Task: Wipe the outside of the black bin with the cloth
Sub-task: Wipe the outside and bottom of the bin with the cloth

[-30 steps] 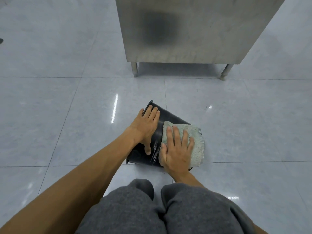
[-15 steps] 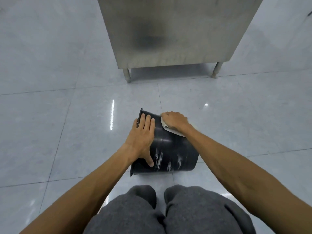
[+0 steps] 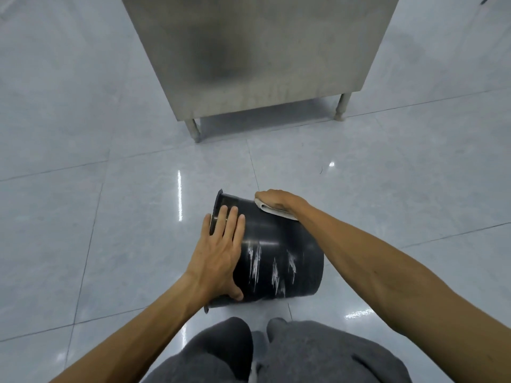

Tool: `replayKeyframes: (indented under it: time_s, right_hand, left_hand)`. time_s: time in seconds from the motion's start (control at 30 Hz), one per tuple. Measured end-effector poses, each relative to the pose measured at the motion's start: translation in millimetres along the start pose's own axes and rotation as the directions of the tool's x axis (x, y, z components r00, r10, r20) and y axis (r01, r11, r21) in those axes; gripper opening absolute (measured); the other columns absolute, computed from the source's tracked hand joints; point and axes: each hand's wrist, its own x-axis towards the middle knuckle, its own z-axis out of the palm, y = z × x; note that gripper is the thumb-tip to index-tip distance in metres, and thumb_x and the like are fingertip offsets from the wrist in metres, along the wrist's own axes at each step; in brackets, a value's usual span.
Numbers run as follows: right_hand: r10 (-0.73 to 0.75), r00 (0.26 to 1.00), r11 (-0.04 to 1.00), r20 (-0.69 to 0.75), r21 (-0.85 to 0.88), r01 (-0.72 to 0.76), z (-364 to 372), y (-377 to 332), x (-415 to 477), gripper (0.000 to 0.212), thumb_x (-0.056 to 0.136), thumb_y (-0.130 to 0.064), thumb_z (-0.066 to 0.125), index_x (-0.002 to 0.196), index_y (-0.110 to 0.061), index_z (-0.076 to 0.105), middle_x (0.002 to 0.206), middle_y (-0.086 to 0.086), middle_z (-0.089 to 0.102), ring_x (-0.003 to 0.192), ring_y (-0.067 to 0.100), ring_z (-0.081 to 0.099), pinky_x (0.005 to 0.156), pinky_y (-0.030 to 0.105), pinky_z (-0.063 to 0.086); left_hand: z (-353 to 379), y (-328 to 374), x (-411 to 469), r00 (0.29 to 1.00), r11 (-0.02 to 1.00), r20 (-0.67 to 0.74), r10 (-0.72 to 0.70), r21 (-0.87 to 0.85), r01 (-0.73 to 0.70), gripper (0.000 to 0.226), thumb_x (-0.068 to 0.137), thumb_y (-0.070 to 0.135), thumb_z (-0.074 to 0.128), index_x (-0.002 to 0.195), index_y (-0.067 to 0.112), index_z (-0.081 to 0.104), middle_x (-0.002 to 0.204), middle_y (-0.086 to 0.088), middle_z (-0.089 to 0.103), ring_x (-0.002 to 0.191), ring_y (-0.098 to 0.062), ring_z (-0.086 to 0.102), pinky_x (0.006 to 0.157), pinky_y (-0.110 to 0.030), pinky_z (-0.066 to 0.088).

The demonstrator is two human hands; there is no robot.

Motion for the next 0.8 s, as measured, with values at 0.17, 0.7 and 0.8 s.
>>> replayKeyframes:
  time_s: [0.17,0.7,0.8]
  right_hand:
    - [-0.099,0.982,0.991,-0.158,-0.102,0.084,5.2,5.1,-24.9,0.040,0.103,-0.043,0.028,0.091,-0.025,0.062,0.110,0.002,0.067,0.103,0.027,0.060,0.091,0.043,0.044]
    - [-0.305,0.572,0.944,-0.762,-0.322,0.073,106.4,64.7,-112.0,0.050,0.106,-0.040,0.034,0.149,-0.022,0.052,0.151,0.002,0.054,0.139,0.030,0.045,0.117,0.053,0.028]
    - [-0.228,0.697,0.963,-0.680,-0.264,0.057,62.0,59.6,-86.5,0.051,0.104,-0.041,0.030,0.145,-0.026,0.056,0.141,-0.003,0.062,0.128,0.026,0.053,0.105,0.047,0.036]
  left_hand:
    - [-14.9,-10.5,30.3,0.997,1.000,0.073,-0.018,0.015,0.017,0.168,0.042,0.092,0.070,0.155,0.000,-0.014,0.164,-0.025,-0.011,0.151,-0.045,-0.009,0.119,-0.065,0.012]
    - [-18.7,-19.3,48.5,0.990,0.999,0.140,0.010,0.030,-0.014,0.167,0.040,0.095,0.066,0.155,0.001,-0.009,0.165,-0.020,-0.005,0.152,-0.041,-0.003,0.119,-0.062,0.018]
    - [-20.8,-18.3,48.8,0.986,1.000,0.169,0.003,-0.002,-0.003,0.166,0.039,0.096,0.065,0.155,0.002,-0.008,0.165,-0.019,-0.004,0.152,-0.041,-0.002,0.120,-0.062,0.017]
